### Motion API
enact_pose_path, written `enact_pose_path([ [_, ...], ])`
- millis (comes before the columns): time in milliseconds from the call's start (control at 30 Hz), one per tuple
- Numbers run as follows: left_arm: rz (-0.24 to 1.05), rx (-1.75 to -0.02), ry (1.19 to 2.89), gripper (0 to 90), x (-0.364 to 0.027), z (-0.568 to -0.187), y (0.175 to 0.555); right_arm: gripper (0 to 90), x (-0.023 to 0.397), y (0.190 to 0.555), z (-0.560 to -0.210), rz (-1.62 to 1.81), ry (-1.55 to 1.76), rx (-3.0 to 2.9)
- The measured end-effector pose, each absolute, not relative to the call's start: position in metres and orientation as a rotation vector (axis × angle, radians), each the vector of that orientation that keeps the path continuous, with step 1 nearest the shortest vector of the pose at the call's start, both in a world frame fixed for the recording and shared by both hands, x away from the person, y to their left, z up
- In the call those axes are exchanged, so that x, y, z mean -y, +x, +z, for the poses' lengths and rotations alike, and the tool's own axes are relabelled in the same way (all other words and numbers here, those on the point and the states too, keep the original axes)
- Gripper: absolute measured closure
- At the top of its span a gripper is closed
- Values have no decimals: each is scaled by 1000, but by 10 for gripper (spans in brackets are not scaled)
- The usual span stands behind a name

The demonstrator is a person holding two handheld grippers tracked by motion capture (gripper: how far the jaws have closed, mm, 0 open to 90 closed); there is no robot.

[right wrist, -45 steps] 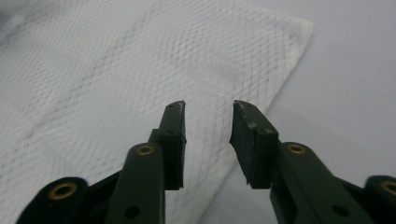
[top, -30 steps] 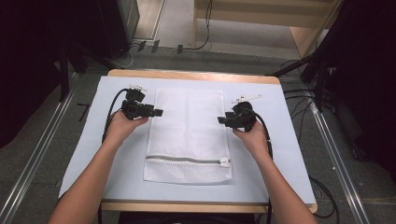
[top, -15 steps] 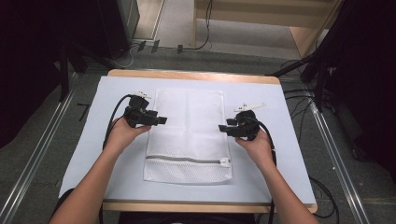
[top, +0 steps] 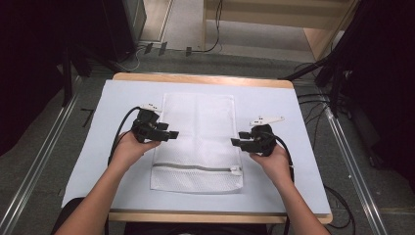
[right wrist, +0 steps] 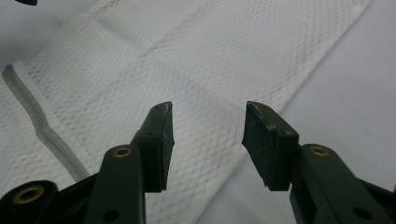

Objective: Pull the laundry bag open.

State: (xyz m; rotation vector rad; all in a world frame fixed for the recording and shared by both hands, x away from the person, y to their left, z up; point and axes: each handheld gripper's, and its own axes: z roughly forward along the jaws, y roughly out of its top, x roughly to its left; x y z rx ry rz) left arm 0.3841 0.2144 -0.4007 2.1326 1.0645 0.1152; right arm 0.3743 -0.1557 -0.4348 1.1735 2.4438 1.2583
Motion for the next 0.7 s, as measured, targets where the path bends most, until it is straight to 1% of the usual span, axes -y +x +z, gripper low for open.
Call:
enact_pose_path([
  [300,99,-1036,2136,391,-203,-401,371,554,155,359,-437,1228,1173,-2472],
  [467,68,-1046,2107,392,-197,-404,369,601,156,351,-437,1237,1183,-2488],
  [600,82,-1023,2140,395,-191,-407,363,638,157,343,-438,1224,1187,-2496],
  [700,71,-1020,2131,398,-188,-409,361,655,157,341,-437,1219,1179,-2499],
])
